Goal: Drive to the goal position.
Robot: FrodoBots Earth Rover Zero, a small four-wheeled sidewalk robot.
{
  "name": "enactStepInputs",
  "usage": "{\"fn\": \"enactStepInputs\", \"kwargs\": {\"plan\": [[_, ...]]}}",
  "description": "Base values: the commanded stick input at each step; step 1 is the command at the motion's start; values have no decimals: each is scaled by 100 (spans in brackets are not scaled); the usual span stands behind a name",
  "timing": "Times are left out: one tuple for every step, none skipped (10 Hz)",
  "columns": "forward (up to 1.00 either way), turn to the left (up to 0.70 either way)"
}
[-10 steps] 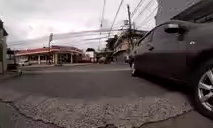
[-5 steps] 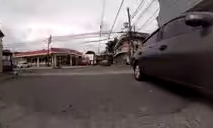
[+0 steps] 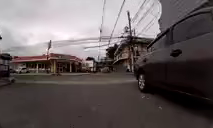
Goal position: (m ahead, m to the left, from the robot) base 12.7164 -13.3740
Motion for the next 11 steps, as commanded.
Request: {"fn": "enactStepInputs", "kwargs": {"plan": [[100,0],[100,0],[100,0],[100,0],[100,0],[100,0],[100,0],[100,0],[100,0],[100,0],[100,0]]}}
